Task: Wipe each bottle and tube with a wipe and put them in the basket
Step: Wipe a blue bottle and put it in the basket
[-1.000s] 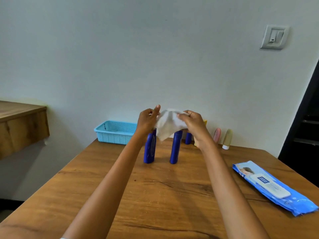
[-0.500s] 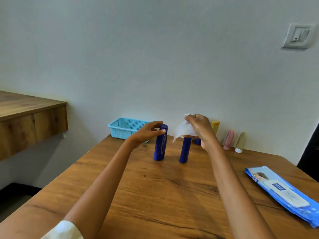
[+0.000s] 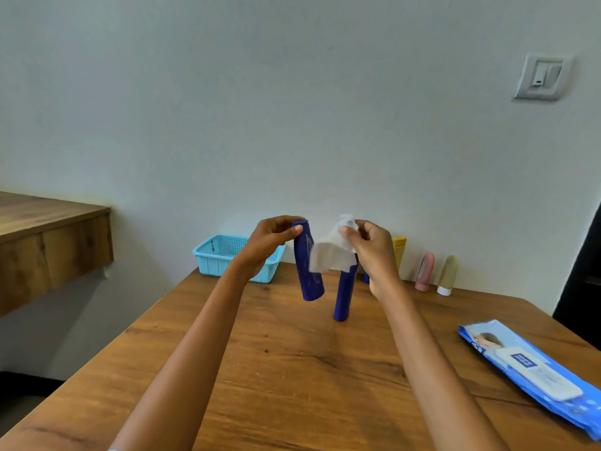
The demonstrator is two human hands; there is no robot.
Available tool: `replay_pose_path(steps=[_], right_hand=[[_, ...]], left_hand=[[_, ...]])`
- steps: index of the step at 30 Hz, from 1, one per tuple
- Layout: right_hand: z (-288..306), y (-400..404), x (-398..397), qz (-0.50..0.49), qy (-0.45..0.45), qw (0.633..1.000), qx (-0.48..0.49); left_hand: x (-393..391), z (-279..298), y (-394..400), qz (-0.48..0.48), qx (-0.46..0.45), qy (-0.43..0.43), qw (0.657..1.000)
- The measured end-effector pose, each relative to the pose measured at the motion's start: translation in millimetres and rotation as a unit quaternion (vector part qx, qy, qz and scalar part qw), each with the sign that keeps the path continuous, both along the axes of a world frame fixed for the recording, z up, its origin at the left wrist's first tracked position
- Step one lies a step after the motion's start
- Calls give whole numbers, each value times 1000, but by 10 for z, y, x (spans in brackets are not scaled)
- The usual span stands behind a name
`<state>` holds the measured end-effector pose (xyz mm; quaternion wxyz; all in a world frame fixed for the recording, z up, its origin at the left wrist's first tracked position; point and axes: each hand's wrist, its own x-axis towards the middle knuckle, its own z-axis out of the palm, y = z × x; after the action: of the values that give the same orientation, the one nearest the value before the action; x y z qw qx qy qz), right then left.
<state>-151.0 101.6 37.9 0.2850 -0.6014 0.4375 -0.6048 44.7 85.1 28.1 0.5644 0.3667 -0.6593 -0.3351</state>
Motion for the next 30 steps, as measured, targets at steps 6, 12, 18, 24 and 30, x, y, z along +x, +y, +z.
replay_pose_path(steps=[6, 12, 18, 24, 30], right_hand=[[-84, 61, 153, -41, 120, 984, -126], [-198, 162, 252, -77, 258, 903, -335], [-282, 156, 169, -113, 262, 912, -297], [-135, 181, 206, -130, 229, 905, -335], [-181, 165, 188, -125, 226, 919, -297]], left_hand=[[-194, -61, 22, -109, 23, 50, 993], [-232, 37, 21, -115, 6, 146, 983], [-248, -2, 2, -64, 23, 120, 990], [-324, 85, 46, -35, 9, 81, 996], [-353, 107, 81, 15, 6, 86, 996]])
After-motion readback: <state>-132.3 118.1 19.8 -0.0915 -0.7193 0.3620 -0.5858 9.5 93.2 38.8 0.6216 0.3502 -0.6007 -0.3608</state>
